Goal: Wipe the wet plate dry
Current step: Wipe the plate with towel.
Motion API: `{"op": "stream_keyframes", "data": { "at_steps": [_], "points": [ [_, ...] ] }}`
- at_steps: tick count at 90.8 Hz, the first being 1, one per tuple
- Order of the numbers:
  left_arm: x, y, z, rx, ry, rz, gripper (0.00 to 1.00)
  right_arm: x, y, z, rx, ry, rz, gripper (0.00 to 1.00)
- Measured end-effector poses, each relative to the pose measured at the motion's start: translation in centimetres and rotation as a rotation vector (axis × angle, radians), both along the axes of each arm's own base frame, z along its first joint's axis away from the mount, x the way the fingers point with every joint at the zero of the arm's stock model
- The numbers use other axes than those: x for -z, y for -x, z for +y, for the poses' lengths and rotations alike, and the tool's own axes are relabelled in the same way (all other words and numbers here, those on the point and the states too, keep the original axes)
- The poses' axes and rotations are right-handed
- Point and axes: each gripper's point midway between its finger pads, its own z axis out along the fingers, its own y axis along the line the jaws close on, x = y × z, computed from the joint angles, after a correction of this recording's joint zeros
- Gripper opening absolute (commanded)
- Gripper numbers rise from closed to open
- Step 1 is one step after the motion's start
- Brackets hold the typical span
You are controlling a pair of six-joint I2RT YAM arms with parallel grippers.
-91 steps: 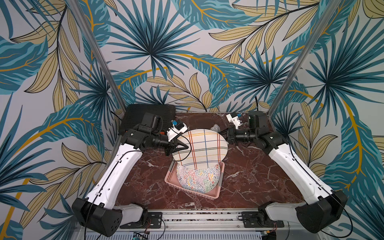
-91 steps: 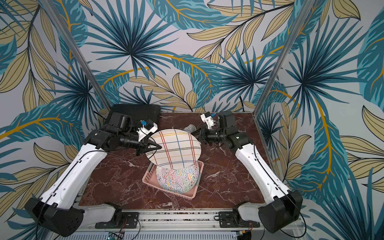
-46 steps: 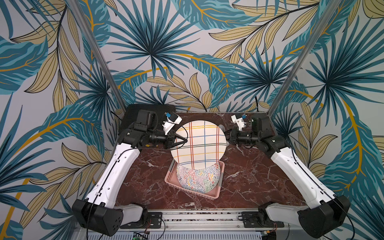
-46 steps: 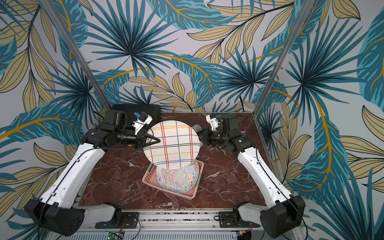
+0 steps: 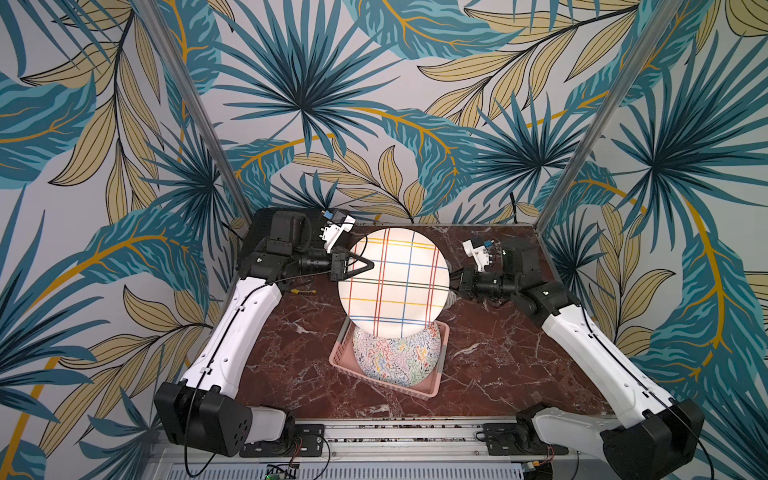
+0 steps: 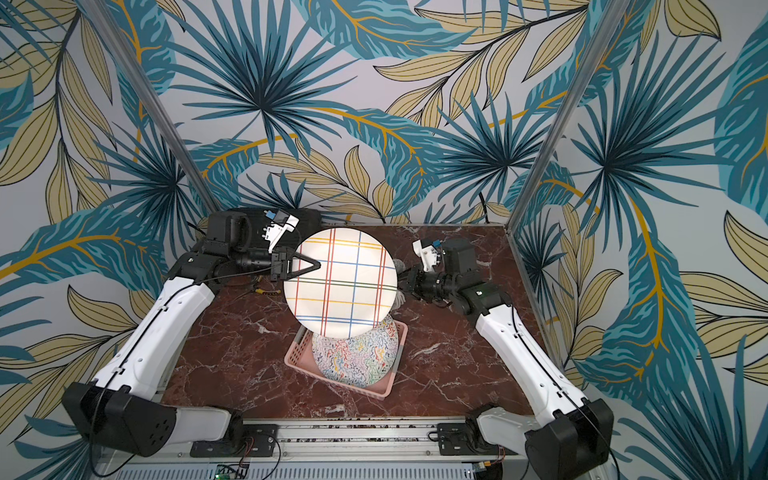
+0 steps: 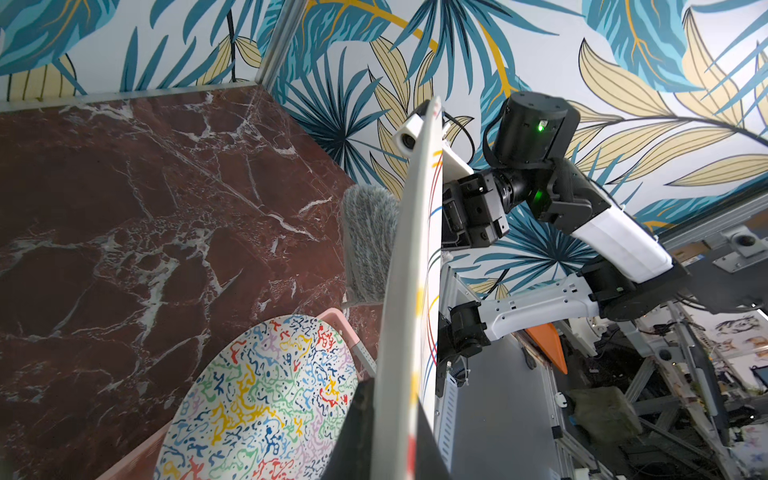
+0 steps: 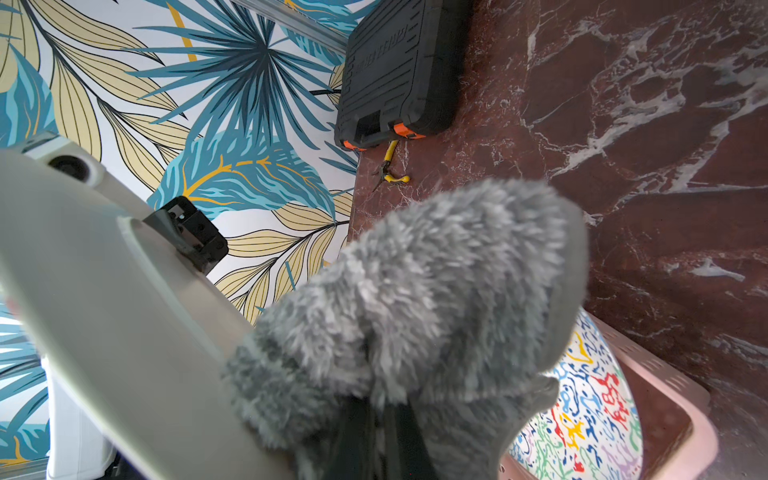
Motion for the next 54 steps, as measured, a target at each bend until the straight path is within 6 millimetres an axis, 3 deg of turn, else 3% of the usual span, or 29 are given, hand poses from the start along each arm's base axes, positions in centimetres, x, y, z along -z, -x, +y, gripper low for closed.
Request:
{"op": "stream_keyframes", "data": {
  "at_steps": [22,54],
  "points": [
    [0.2,-1.4,0.2,-0.042,0.047,0.069,0.00,1.0,0.6,0.2,-0.005,-0.012,-0.063,0.00],
    [2.3,-3.0,-0.2,-0.066,0.119,0.238,0.00,0.6,0.9,-0.4,0.050,-0.018,-0.196,0.00]
  ]
}}
